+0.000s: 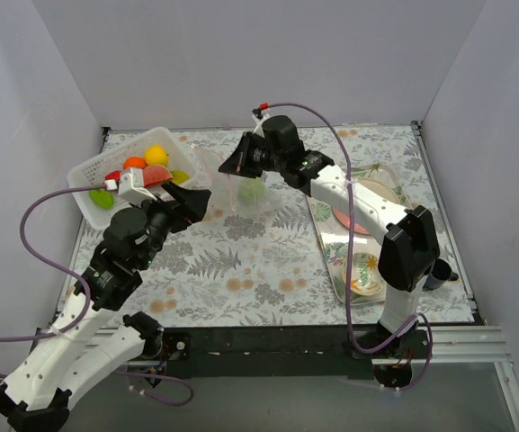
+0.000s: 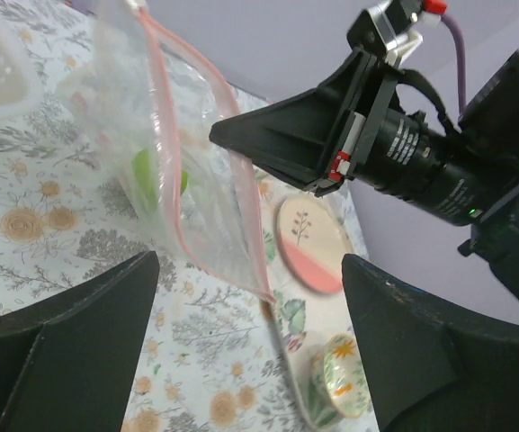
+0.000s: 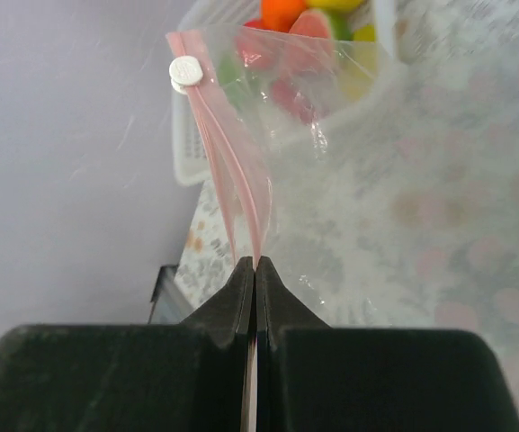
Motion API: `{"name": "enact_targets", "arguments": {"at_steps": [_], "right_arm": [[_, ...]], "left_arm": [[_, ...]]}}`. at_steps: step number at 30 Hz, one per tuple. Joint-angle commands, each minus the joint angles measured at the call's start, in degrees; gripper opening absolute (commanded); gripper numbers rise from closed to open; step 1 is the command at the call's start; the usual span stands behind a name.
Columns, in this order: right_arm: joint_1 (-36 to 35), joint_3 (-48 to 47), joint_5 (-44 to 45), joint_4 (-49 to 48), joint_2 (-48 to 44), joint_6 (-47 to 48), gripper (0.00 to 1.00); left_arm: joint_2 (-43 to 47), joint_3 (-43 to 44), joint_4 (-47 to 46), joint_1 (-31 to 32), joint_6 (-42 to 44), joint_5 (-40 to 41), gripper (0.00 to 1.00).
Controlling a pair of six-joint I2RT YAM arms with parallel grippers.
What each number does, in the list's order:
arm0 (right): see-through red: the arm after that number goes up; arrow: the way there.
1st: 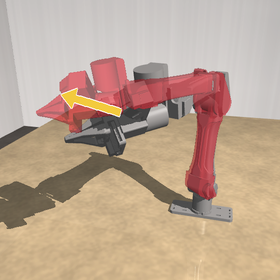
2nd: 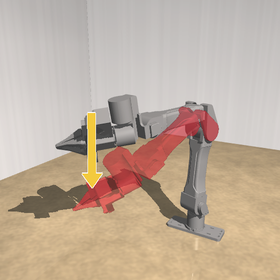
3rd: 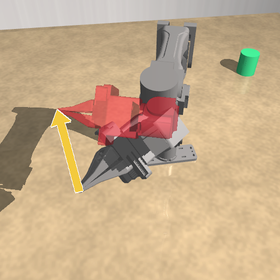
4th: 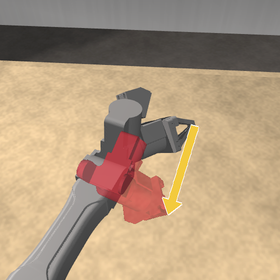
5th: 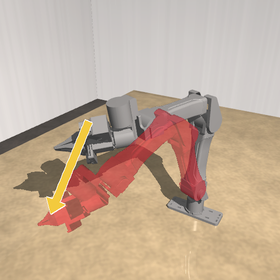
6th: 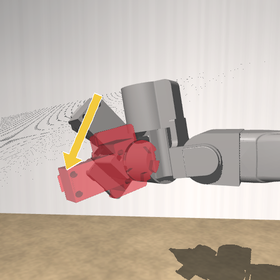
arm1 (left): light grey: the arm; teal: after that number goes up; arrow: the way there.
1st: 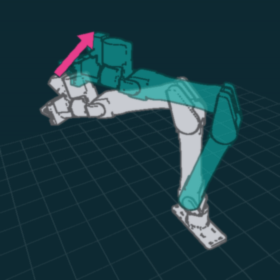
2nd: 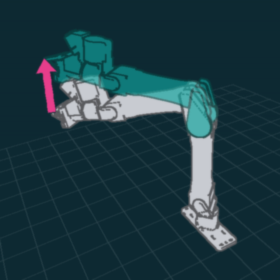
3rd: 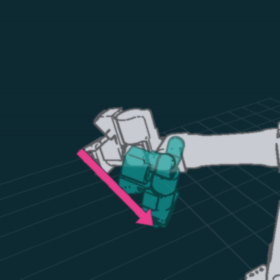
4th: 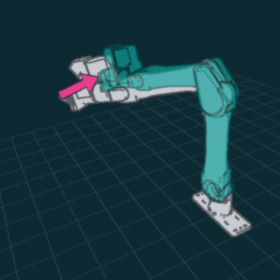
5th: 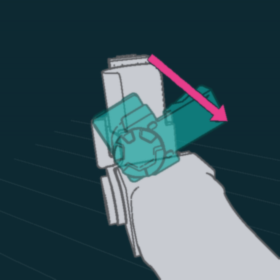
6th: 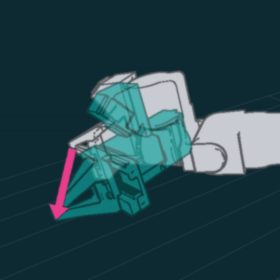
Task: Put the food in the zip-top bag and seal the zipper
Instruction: Place the fake fruit in the zipper food storage bag.
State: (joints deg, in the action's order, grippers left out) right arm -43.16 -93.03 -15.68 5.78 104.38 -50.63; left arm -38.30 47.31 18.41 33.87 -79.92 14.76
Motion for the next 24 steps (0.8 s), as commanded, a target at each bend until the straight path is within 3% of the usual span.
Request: {"name": "enact_targets", "arguments": {"at_steps": [1,7,12,17,24], "right_arm": [[1.32,-11.46,11.98,13.1,-0.75,14.06,0.01],[1.15,-17.71,12.88,16.45,2.31,19.34,0.01],[1.23,-12.19,9.0,9.96,5.66,18.82,0.01],[1.14,-11.99,7.51,6.52,9.52,17.5,0.01],[0.8,-13.49,6.54,6.17,11.72,15.65,0.01]], "left_arm": [[-2.38,9.02,9.96,-0.03,-3.4,11.04,0.79],[-15.1,17.53,13.14,-2.04,-4.9,16.35,0.75],[-26.02,23.26,9.9,-15.47,-2.62,2.05,0.63],[-33.4,25.46,6.81,-16.11,2.57,-5.44,0.56],[-31.22,21.78,6.81,-16.03,6.53,-10.72,0.56]]}}
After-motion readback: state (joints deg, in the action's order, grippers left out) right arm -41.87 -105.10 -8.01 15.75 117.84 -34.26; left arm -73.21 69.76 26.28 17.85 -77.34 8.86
